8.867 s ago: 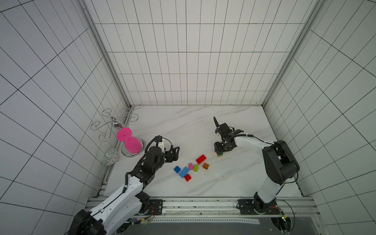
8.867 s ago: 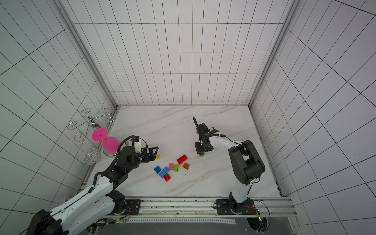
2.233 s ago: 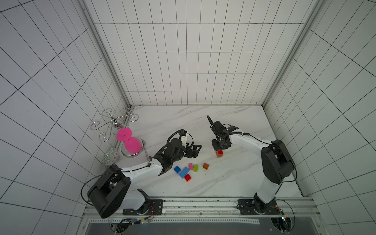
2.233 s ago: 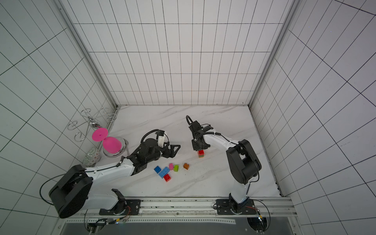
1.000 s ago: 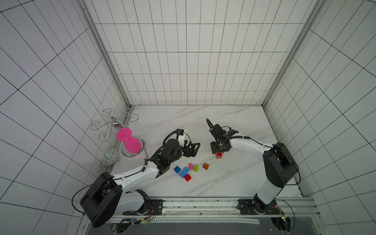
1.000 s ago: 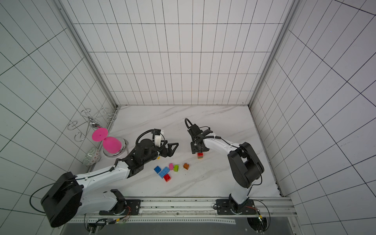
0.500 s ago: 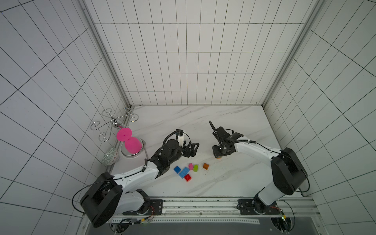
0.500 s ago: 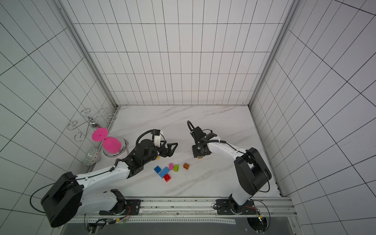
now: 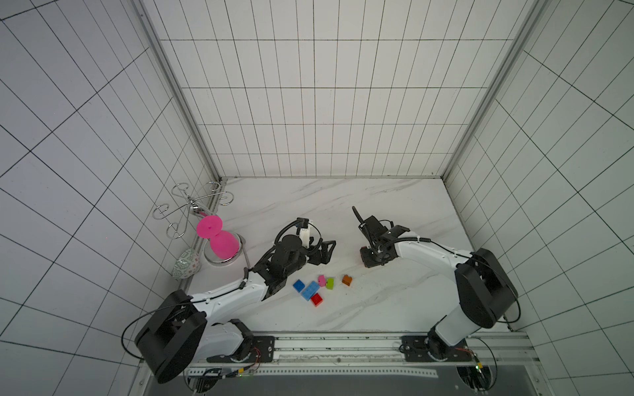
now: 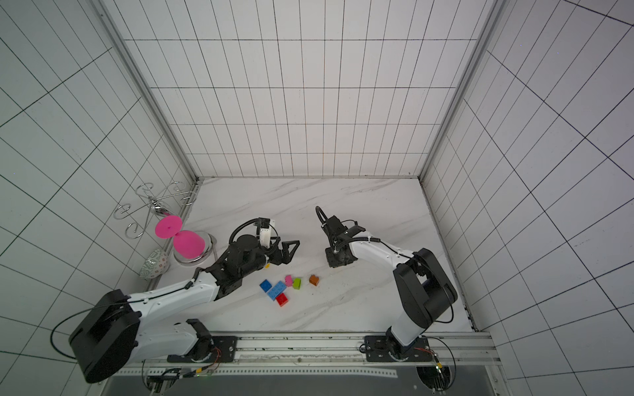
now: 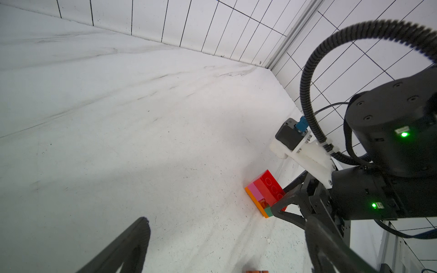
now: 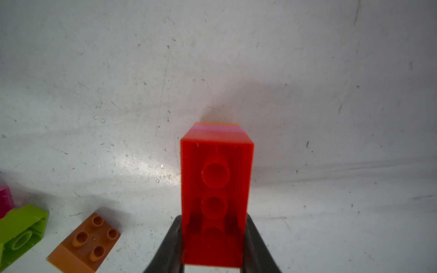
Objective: Assemble the letter p with lego
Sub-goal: Assemble the lego brick with the lego brick, then pick up the lego brick from the center of the board.
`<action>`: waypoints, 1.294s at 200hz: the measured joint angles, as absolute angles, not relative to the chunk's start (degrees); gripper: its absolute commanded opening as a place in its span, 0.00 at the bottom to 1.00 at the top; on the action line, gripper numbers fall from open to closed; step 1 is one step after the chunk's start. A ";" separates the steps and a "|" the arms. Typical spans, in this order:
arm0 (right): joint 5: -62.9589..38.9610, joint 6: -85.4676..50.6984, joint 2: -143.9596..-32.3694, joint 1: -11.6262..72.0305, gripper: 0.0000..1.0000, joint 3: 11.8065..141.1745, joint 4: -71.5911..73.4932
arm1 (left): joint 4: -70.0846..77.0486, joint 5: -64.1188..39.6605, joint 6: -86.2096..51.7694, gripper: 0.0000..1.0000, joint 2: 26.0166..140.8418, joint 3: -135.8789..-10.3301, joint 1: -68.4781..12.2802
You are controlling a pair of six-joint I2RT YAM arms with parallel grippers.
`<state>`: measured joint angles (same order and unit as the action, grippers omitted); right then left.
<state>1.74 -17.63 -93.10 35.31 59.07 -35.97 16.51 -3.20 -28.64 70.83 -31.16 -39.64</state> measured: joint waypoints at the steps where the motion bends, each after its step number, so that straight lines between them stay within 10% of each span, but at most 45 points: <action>1: 1.76 -17.54 -93.12 35.31 0.24 59.09 -35.99 | 16.51 -3.18 -28.62 0.97 70.83 -31.16 -39.64; 81: 3.60 -16.23 -86.19 37.23 0.61 59.37 -39.62 | 16.27 0.73 -29.10 0.98 66.19 -28.67 -38.70; 259: -9.02 1.17 -88.47 58.57 0.70 51.86 -13.04 | 23.33 -8.43 -40.18 0.98 64.05 -21.19 -22.31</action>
